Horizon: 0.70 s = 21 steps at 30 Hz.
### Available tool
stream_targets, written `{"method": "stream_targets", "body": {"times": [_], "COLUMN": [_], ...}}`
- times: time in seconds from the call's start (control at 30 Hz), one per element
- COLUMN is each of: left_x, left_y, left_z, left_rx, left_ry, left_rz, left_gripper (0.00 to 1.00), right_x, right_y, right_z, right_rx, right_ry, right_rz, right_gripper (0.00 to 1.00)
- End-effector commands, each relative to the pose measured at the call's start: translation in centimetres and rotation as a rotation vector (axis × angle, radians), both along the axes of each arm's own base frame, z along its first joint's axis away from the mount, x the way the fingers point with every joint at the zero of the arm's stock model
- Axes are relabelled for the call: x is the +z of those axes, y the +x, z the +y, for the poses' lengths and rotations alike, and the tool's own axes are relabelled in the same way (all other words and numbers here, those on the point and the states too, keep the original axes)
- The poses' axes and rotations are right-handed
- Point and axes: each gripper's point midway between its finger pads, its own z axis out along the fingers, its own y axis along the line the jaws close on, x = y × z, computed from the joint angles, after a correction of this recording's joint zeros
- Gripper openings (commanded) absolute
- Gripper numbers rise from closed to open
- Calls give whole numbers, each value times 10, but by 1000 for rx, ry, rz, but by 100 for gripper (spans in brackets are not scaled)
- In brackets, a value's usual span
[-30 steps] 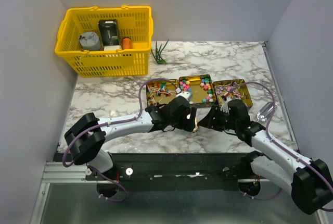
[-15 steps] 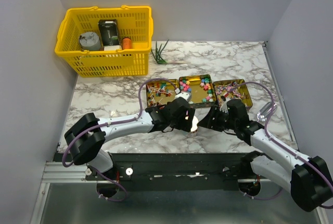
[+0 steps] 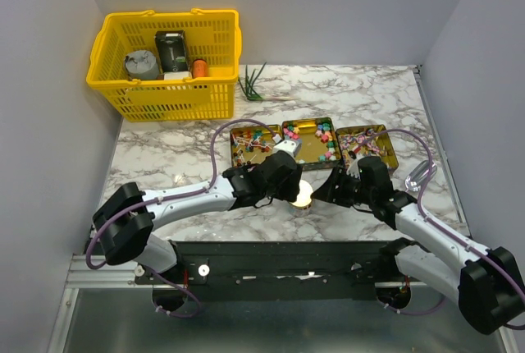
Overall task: Pack the candies
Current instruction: Screw the bottle lid onto the packing bottle.
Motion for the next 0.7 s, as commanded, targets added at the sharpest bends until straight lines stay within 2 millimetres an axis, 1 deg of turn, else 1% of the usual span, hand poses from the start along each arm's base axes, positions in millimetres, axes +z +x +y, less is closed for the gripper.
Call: {"method": "stream_targets", "body": {"times": [0.0, 0.03, 0.1, 0.3, 0.4, 0.43, 0.67], "left_x": [-13, -19, -23, -22, -21, -21, -23], "left_y": [-6, -7, -5, -6, -7, -8, -11], "left_z": [-7, -6, -3, -5, -7, -7, -12], "left_rx": [-32, -32, -14, -16, -22, -24, -48], "left_ry": [7, 21, 36, 29, 24, 22, 20], "left_rz": [29, 40, 43, 45, 44, 44, 49], "left_gripper": [63, 63, 63, 63, 59, 56, 45], "right_x": [18, 18, 17, 17, 19, 20, 26], "right_y": [10, 9, 9, 8, 7, 7, 5], "right_z": [4, 4, 3, 2, 1, 1, -1], "right_rx": [9, 7, 6, -1, -3, -5, -8], "right_ry": [8, 8, 6, 4, 8, 8, 8], "right_rz": [-68, -66, -65, -63, -71, -70, -81], "right_gripper": [62, 62, 62, 62, 61, 62, 61]}}
